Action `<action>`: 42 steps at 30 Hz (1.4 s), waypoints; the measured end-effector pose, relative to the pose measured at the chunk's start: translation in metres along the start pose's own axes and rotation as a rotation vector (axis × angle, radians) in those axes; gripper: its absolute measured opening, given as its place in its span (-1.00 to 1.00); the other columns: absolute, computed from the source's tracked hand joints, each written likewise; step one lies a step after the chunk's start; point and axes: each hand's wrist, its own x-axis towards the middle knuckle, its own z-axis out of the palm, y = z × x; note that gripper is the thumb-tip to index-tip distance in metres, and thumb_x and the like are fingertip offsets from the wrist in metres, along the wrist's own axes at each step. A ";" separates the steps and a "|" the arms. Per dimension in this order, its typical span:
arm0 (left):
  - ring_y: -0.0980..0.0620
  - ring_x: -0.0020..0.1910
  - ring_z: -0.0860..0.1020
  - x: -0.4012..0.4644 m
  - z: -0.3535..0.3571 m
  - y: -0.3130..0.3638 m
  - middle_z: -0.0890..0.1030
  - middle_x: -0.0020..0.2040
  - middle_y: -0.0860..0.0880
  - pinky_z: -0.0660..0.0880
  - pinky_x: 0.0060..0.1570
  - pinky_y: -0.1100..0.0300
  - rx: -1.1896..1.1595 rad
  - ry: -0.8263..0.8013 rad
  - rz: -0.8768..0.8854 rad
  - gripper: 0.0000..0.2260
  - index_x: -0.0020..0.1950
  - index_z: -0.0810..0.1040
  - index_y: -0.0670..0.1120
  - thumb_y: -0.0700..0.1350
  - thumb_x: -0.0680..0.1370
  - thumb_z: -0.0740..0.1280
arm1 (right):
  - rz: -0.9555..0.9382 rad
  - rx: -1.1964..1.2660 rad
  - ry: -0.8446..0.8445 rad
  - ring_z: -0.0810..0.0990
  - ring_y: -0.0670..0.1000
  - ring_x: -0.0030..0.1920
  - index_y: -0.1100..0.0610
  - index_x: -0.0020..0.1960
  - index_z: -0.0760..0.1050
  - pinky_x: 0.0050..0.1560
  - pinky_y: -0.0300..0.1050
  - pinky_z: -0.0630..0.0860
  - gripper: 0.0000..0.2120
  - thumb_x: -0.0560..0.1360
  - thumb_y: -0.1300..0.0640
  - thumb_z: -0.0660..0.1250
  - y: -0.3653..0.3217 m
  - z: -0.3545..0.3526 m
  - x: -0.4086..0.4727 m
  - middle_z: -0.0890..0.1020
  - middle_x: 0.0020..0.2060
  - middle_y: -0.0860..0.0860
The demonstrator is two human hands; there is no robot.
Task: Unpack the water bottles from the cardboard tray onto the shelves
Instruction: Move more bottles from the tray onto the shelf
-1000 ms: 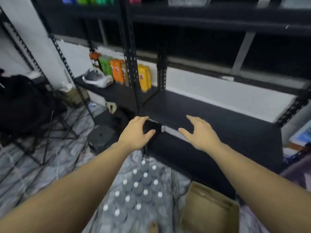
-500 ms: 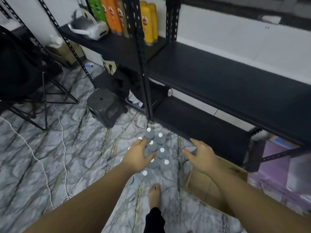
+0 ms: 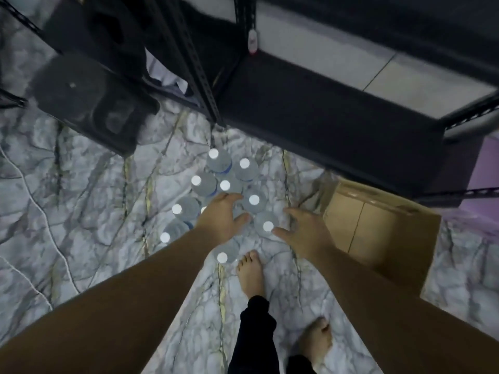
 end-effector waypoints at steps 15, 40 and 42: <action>-0.31 0.22 0.56 0.126 0.081 -0.033 0.41 0.37 -0.21 0.52 0.24 -0.10 0.171 -0.162 0.096 -0.45 0.43 0.49 -0.12 -0.04 0.50 0.56 | 0.065 -0.219 0.012 0.61 0.18 0.17 0.04 0.42 0.46 -0.05 -0.07 0.50 -0.55 0.57 -0.01 0.42 0.045 0.109 0.093 0.57 0.20 0.11; -0.23 -0.02 0.58 -0.081 -0.078 0.119 0.44 0.26 -0.16 0.54 -0.07 -0.09 0.206 0.264 0.309 -0.71 0.29 0.52 -0.21 -0.05 0.66 0.36 | -0.351 0.044 0.542 0.55 0.06 -0.07 0.13 0.12 0.55 -0.11 -0.04 0.51 -0.82 0.60 0.06 0.42 -0.030 -0.095 -0.098 0.46 0.02 -0.06; -0.19 0.01 0.56 -0.119 -0.102 0.141 0.41 0.24 -0.12 0.54 -0.04 -0.10 0.182 0.315 0.321 -0.71 0.30 0.49 -0.19 -0.03 0.68 0.32 | -0.411 0.053 0.566 0.51 0.03 -0.09 0.12 0.11 0.53 -0.14 -0.05 0.44 -0.83 0.61 0.06 0.41 -0.045 -0.127 -0.132 0.42 0.00 -0.07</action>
